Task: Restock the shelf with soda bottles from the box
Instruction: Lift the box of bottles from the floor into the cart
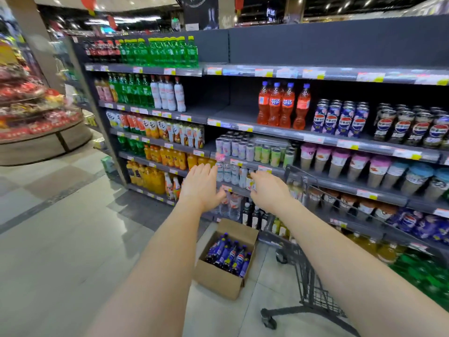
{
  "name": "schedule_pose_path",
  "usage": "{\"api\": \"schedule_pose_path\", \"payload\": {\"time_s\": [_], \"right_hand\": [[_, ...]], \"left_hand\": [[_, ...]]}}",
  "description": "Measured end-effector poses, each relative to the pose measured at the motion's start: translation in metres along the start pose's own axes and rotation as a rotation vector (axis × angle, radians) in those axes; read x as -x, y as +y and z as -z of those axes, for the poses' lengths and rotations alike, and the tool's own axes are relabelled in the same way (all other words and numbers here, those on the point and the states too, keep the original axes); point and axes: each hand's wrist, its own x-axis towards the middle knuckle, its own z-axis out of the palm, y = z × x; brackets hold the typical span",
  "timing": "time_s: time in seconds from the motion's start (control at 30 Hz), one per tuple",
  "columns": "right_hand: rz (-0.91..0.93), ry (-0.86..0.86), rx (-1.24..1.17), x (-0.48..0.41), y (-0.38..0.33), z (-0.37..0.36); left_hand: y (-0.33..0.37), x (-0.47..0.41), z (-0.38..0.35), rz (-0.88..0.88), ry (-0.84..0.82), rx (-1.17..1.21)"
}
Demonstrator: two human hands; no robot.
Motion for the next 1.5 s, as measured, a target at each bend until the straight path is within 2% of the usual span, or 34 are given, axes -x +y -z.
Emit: {"api": "schedule_pose_path", "payload": {"time_s": [0.13,0.27,0.53,0.87,1.2,1.33,1.5], "right_hand": [[-0.021,-0.043,0.017,-0.077,-0.040,-0.027],[-0.043,-0.077,0.006,-0.135,-0.077,-0.052],[-0.051,-0.170,-0.013,-0.217,-0.106,-0.110],[-0.184,-0.272,-0.088,-0.322,-0.069,-0.214],[-0.362,-0.409,-0.242,-0.428,-0.002,-0.326],[-0.437,-0.497,-0.223,-0.443,0.014,-0.369],[-0.578,-0.583,-0.290,-0.443,0.024,-0.434]], "left_hand": [[-0.071,-0.042,-0.026,-0.020,0.033,-0.011],[-0.129,-0.072,-0.056,0.004,-0.009,0.019],[-0.189,-0.119,-0.127,-0.010,-0.102,0.062],[-0.226,-0.205,-0.240,-0.011,-0.228,0.105],[-0.237,-0.331,-0.379,0.064,-0.543,0.201],[-0.231,-0.350,-0.430,0.061,-0.701,0.192],[-0.232,-0.363,-0.506,0.008,-0.799,0.202]]}}
